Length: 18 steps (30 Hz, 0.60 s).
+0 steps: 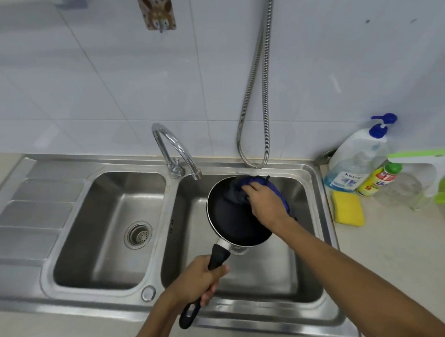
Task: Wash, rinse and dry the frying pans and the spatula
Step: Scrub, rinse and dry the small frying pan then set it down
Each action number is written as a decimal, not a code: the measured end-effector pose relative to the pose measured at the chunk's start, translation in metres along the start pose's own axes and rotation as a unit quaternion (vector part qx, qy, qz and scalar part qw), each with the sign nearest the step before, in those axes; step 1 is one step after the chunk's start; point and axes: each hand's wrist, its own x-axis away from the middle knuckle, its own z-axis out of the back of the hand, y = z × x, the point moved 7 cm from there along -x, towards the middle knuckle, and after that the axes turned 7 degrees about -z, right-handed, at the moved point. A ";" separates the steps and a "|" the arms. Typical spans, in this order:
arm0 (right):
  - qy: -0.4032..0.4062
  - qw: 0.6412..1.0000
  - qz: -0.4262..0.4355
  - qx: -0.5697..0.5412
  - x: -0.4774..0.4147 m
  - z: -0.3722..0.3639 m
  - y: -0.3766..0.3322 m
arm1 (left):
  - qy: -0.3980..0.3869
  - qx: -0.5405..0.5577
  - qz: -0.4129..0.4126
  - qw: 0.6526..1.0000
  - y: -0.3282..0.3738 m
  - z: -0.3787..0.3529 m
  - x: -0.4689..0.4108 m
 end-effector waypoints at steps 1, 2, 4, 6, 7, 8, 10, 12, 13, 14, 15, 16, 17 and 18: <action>0.048 0.998 -0.006 -0.043 -0.001 0.007 -0.009 | 0.005 0.006 -0.005 1.000 0.004 0.000 0.000; 0.088 0.993 -0.014 -0.079 -0.002 0.015 -0.020 | 0.011 0.009 -0.010 1.000 0.007 0.003 0.001; 0.126 0.985 -0.006 -0.120 -0.003 0.023 -0.041 | 0.018 0.009 -0.010 1.000 0.012 0.011 0.003; 0.125 0.984 0.019 -0.126 -0.006 0.023 -0.058 | 0.016 0.001 -0.008 1.000 0.012 0.016 0.006; 0.120 0.984 0.027 -0.129 -0.008 0.023 -0.064 | 0.015 -0.003 -0.006 1.000 0.011 0.017 0.008; 0.116 0.984 0.032 -0.133 -0.011 0.023 -0.068 | 0.017 -0.005 -0.004 1.000 0.008 0.018 0.009; 0.126 0.982 0.032 -0.137 -0.018 0.027 -0.068 | 0.021 -0.007 0.003 1.000 0.001 0.019 0.009; 0.131 0.980 0.013 -0.149 -0.024 0.030 -0.057 | 0.024 -0.021 0.002 0.999 -0.005 0.020 0.008; 0.122 0.979 0.000 -0.163 -0.027 0.029 -0.049 | 0.026 -0.027 0.000 0.999 -0.007 0.020 0.008; 0.104 0.978 -0.018 -0.182 -0.031 0.028 -0.041 | 0.029 -0.031 -0.002 0.999 -0.008 0.020 0.007; 0.079 0.975 -0.033 -0.204 -0.034 0.024 -0.032 | 0.032 -0.033 -0.003 0.999 -0.009 0.021 0.006; 0.054 0.972 -0.049 -0.222 -0.037 0.022 -0.024 | 0.032 -0.035 -0.002 0.999 -0.011 0.021 0.006; 0.034 0.969 -0.064 -0.235 -0.038 0.021 -0.017 | 0.030 -0.038 -0.001 0.999 -0.013 0.021 0.006; 0.017 0.965 -0.091 -0.246 -0.037 0.021 -0.008 | 0.027 -0.043 0.000 0.999 -0.014 0.021 0.007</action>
